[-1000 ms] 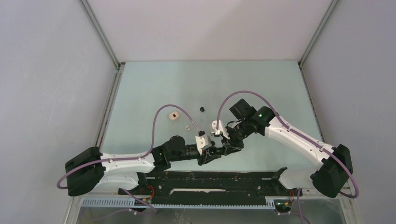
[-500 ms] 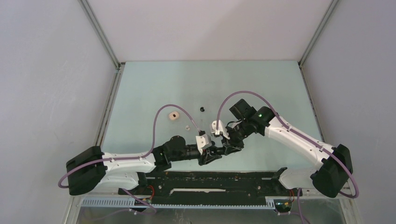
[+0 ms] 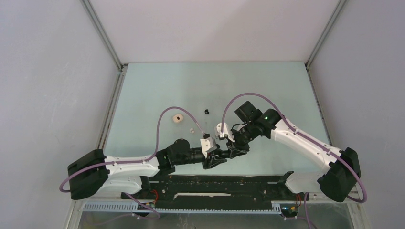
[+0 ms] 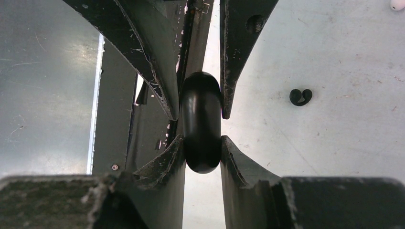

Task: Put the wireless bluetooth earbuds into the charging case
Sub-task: Pick up the charging case at the center of the board.

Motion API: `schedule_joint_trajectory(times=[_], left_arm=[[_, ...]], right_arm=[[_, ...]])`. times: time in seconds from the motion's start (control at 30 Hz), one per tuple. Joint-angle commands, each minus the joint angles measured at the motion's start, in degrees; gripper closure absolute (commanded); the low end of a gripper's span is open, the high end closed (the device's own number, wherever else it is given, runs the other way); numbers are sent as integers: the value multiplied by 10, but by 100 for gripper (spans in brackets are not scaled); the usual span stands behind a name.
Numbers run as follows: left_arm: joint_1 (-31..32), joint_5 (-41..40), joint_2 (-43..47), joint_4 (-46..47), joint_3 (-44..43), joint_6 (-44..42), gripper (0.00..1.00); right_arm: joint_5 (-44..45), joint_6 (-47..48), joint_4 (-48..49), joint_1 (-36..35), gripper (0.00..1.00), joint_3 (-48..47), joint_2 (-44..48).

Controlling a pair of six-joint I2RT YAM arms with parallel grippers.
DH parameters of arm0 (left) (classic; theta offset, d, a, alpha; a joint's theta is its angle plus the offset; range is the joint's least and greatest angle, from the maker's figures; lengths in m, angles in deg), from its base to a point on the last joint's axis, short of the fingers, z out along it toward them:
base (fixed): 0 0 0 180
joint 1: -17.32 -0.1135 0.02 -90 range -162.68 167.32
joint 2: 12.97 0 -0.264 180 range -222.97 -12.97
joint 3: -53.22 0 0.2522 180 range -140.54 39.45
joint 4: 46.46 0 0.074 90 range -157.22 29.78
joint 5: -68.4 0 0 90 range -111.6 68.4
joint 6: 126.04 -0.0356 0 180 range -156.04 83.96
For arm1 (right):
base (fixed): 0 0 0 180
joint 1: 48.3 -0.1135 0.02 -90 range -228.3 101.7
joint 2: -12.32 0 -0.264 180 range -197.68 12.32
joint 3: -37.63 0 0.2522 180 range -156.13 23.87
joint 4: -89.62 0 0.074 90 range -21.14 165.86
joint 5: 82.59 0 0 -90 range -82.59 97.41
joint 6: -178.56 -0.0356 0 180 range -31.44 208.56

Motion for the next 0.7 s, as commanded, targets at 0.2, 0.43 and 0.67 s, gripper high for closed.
schedule_joint_trajectory(times=[0.2,0.43,0.67], left_arm=[[4,1,5,48,8,1,61],[4,3,8,65,22,1,64],[4,5,-1,73,19,3,69]], right_arm=[[1,-3,15,6,79,8,14],[-2,-3,16,7,79,8,16],[-2,-4,16,8,79,7,17]])
